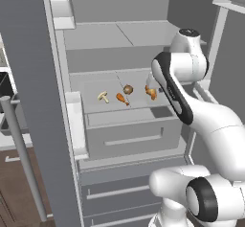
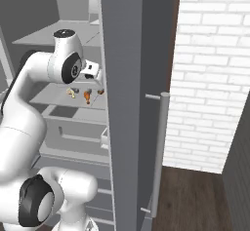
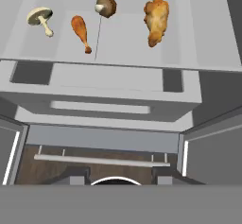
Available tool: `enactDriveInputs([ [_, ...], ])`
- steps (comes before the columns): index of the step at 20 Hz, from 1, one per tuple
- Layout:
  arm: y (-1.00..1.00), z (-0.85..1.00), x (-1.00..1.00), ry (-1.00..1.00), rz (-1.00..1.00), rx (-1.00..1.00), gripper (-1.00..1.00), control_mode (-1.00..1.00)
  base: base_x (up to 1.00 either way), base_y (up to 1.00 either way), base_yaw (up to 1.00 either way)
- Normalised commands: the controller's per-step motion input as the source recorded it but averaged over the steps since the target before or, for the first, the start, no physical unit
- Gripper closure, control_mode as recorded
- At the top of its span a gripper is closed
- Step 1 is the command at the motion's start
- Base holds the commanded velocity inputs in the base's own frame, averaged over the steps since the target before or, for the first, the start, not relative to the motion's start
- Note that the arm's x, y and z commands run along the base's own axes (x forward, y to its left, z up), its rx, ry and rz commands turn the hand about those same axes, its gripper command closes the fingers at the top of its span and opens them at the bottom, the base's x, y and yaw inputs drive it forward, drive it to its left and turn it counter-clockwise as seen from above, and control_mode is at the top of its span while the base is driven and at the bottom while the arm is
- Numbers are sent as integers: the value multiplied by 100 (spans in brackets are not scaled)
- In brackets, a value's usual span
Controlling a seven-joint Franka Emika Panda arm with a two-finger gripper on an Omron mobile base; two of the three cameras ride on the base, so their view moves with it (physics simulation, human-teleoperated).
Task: Place one mushroom and one chicken drumstick in each tupperware on the nearby counter, to pack two identical lunches.
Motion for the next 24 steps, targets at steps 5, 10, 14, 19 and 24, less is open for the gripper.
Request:
enactDriveInputs([
  [5, -2, -20, 8, 3, 0, -6, -100, -100, 0, 0, 0],
  [10, -26, -65, 39, -2, -4, -23, -100, -100, 0, 0, 0],
  [14, -48, -47, 65, -13, -5, -6, -100, -100, 0, 0, 0],
  [19, -25, -11, 65, -11, -1, 1, -100, -100, 0, 0, 0],
  [24, 0, -6, 65, -9, 0, 8, -100, -100, 0, 0, 0],
])
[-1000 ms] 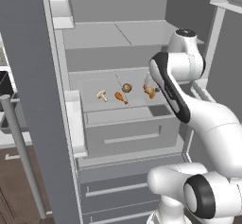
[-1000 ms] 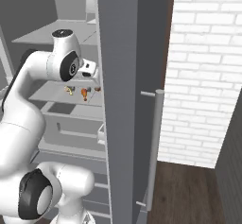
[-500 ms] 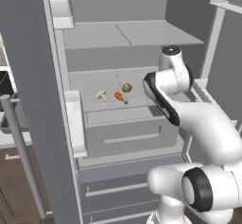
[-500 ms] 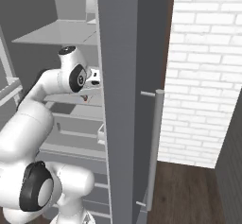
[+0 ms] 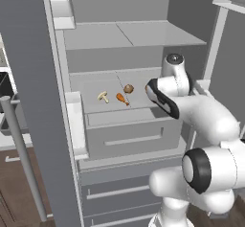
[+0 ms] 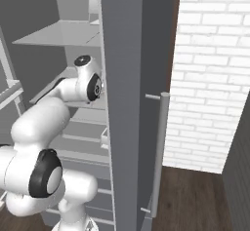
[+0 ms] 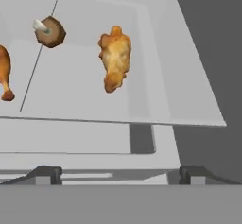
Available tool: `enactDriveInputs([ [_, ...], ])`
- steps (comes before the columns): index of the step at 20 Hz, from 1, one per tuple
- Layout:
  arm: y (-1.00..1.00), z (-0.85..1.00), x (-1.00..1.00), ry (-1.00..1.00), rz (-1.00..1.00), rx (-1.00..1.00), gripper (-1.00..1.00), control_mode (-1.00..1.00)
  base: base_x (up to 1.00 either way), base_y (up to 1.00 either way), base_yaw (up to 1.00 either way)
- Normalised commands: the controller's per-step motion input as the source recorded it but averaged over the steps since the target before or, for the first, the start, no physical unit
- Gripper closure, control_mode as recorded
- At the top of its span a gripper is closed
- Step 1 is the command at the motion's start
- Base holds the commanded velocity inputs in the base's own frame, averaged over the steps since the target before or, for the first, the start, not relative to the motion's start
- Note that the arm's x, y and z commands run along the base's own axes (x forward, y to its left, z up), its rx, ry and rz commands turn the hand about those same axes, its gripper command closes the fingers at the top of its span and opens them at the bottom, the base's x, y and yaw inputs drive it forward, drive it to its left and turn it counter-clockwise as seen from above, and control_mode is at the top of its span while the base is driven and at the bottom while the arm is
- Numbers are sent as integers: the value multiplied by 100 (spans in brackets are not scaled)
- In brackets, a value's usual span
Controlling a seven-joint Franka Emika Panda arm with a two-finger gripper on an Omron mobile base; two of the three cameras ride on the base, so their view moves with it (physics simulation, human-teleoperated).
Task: Place one mushroom and one chicken drumstick in each tupperware on the nearby counter, to pack two identical lunches.
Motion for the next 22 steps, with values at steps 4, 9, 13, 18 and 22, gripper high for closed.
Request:
enactDriveInputs([
  [4, -4, -33, 46, 0, 0, 14, -100, -100, 0, 0, 0],
  [9, -3, -12, 17, 3, 2, 5, -100, -100, 0, 0, 0],
  [13, 0, -9, 54, 0, 0, -1, -100, -100, 0, 0, 0],
  [18, 0, -11, 36, 0, 0, 0, -100, -100, 0, 0, 0],
  [22, 0, -24, 23, 0, 0, -1, -100, -100, 0, 0, 0],
])
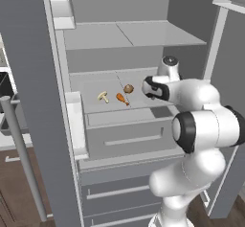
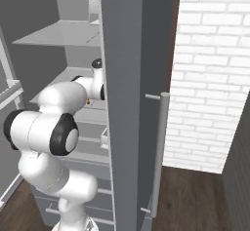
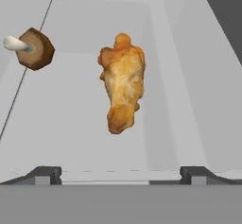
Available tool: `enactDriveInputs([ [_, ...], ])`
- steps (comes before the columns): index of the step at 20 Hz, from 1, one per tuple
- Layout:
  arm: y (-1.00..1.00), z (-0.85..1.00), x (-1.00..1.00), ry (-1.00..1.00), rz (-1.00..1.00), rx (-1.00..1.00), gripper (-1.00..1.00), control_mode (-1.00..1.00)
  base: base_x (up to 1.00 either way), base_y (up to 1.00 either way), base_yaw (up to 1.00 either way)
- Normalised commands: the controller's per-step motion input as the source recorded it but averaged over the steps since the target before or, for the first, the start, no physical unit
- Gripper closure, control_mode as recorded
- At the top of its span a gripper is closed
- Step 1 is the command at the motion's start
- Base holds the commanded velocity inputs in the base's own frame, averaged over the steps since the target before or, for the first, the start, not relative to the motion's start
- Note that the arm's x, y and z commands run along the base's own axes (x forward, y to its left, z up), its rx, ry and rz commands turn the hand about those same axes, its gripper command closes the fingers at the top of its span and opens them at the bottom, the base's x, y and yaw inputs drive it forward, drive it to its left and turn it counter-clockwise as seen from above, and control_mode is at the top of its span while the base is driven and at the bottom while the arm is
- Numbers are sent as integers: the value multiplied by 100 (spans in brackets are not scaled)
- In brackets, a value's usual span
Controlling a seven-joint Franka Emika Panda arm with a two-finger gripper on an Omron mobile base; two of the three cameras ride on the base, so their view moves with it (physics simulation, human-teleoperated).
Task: Place one mushroom and one chicken drumstick in each tupperware on the nearby counter, to pack two identical lunches.
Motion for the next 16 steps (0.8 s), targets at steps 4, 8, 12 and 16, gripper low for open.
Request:
enactDriveInputs([
  [4, 0, -29, 27, 0, 0, -3, -100, -100, 0, 0, 0],
  [8, 0, -19, 39, 0, 0, -1, -100, -100, 0, 0, 0],
  [12, 0, -24, 40, 0, 0, 0, -100, -100, 0, 0, 0],
  [16, -3, -28, 40, 0, -1, 0, -100, -100, 0, 0, 0],
])
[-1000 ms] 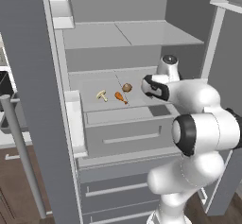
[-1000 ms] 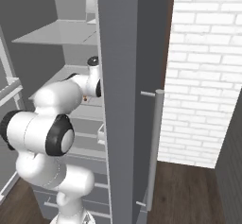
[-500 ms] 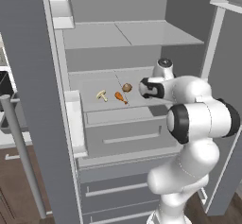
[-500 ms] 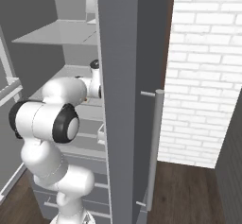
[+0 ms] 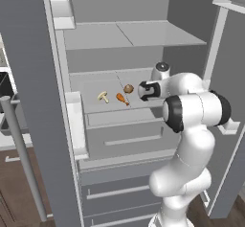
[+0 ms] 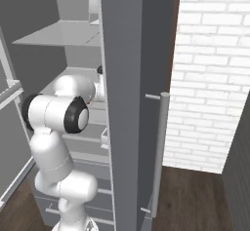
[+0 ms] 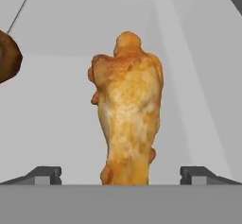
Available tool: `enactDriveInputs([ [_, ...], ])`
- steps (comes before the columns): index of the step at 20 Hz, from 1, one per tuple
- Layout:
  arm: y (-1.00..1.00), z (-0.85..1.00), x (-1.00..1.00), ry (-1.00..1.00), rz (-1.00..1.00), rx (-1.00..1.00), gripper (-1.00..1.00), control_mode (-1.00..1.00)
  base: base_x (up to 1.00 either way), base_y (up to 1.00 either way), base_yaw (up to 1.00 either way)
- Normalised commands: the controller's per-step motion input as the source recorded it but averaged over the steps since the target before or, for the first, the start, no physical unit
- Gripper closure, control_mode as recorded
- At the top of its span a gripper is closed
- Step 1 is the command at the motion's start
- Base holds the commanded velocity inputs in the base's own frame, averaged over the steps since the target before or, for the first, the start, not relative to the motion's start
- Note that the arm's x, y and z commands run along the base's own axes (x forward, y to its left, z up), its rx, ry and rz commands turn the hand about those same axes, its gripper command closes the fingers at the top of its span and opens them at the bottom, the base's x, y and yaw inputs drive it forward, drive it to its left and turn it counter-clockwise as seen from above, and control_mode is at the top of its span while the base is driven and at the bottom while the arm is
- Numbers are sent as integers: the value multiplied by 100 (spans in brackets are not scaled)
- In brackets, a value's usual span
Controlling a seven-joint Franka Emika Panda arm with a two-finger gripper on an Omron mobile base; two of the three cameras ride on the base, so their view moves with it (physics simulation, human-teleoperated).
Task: Place one mushroom and one chicken drumstick in each tupperware on the nearby counter, to pack two identical lunches.
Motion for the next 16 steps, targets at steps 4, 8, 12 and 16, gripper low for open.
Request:
enactDriveInputs([
  [4, -7, -20, 45, 0, -3, 0, -100, -100, 0, 0, 0],
  [8, -9, -37, 8, 4, -1, 0, 100, -100, 0, 0, 0],
  [12, -17, -38, 0, 1, 0, 0, 100, -100, 0, 0, 0],
  [16, 0, -5, 0, 0, 0, 0, 100, -100, 0, 0, 0],
])
